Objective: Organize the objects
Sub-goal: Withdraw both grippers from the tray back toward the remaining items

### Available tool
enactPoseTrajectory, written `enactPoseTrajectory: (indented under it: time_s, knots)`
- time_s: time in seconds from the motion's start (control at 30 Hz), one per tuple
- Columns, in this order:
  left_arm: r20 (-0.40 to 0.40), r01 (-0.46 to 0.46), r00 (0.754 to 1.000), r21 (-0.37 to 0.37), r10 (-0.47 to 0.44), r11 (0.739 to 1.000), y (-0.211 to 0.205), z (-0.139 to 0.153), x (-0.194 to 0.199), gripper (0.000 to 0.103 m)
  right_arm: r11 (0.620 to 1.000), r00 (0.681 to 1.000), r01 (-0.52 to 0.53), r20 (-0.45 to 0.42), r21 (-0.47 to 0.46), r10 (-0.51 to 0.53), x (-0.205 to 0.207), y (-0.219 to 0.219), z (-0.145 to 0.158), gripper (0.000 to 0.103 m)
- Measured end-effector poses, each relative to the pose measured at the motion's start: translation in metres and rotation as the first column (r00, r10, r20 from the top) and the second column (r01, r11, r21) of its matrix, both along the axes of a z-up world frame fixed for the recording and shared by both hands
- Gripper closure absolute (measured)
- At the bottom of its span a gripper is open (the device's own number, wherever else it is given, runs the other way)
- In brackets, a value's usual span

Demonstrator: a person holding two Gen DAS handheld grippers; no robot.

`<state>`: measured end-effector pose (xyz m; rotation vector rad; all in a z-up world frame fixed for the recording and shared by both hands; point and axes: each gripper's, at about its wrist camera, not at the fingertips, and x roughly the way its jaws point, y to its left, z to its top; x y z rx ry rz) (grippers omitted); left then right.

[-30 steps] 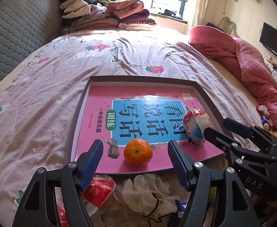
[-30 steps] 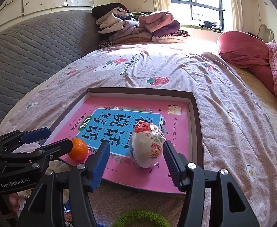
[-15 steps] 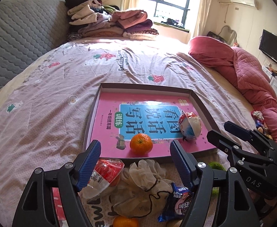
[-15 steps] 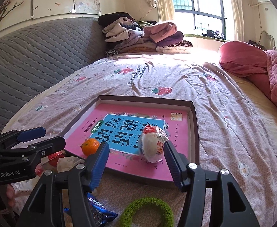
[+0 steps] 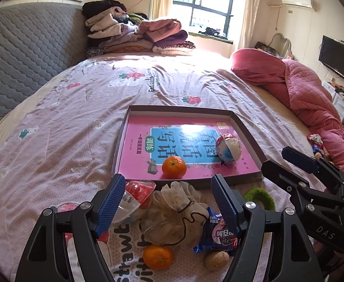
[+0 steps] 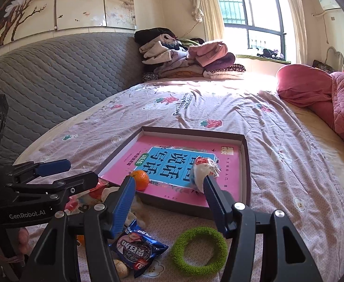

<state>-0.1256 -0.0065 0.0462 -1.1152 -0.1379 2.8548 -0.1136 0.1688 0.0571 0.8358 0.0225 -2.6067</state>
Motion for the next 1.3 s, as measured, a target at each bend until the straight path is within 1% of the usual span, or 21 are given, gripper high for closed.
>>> enactPoseTrajectory:
  time_s: [0.17,0.33,0.5,0.73,1.03,1.3]
  knots:
    - [-0.005,-0.003,1.000,0.000,0.003,1.000,-0.006,-0.002,0.014,0.026,1.000,1.000,-0.006,-0.018,0.007,0.006,0.008,-0.001,0.002,0.043]
    - [0.002,-0.010,1.000,0.025,0.010,1.000,-0.012,-0.004,0.023,0.026,1.000,1.000,-0.016,-0.014,0.000,0.016,0.021,0.002,0.001,0.043]
    - [-0.003,-0.010,1.000,0.024,0.011,1.000,-0.011,-0.006,0.032,0.026,1.000,1.000,-0.020,-0.011,-0.010,0.020,0.035,0.007,-0.004,0.043]
    - [-0.016,0.014,1.000,0.008,-0.014,1.000,-0.007,-0.012,0.046,0.026,1.000,1.000,-0.014,-0.028,0.010,0.014,0.048,0.011,-0.004,0.043]
    - [-0.002,0.043,0.999,-0.019,-0.043,0.999,-0.004,-0.029,0.059,0.026,1.000,1.000,0.003,0.005,0.024,-0.003,0.055,0.016,-0.016,0.043]
    - [0.030,0.051,0.998,-0.016,-0.050,0.999,-0.006,-0.042,0.062,0.026,1.000,1.000,-0.001,0.028,0.029,0.000,0.059,0.018,-0.023,0.043]
